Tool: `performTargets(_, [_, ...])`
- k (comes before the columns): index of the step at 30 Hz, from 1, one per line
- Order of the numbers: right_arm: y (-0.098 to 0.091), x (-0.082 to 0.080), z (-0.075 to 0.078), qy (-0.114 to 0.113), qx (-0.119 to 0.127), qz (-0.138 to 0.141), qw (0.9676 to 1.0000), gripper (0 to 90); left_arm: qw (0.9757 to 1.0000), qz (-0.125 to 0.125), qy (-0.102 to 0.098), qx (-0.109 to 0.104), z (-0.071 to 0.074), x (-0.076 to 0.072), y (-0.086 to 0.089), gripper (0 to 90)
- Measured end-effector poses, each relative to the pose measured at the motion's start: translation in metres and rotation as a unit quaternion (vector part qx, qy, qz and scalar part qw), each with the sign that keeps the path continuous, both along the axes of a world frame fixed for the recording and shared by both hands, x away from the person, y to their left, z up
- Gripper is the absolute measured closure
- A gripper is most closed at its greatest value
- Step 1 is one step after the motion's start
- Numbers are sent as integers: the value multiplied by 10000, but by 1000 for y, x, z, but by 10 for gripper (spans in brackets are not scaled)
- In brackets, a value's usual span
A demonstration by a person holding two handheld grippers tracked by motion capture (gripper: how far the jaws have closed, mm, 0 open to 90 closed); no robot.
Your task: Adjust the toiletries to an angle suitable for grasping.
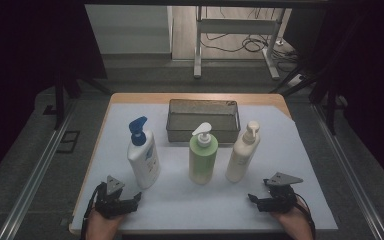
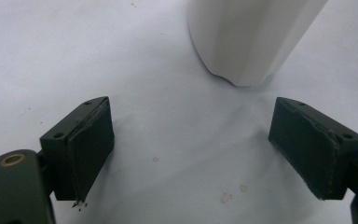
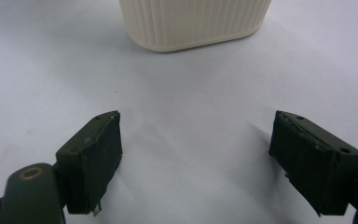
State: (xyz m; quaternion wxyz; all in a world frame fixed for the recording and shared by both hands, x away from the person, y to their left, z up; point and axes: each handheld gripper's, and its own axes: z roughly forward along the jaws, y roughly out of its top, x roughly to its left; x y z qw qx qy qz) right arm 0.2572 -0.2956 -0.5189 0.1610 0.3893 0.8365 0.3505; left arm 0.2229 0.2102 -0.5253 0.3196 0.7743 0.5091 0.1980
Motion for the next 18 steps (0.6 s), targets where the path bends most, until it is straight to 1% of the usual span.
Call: performTargets(18, [0, 0, 0, 11, 25, -1, 10000, 164, 10000, -14, 2, -32, -1, 1, 1, 130])
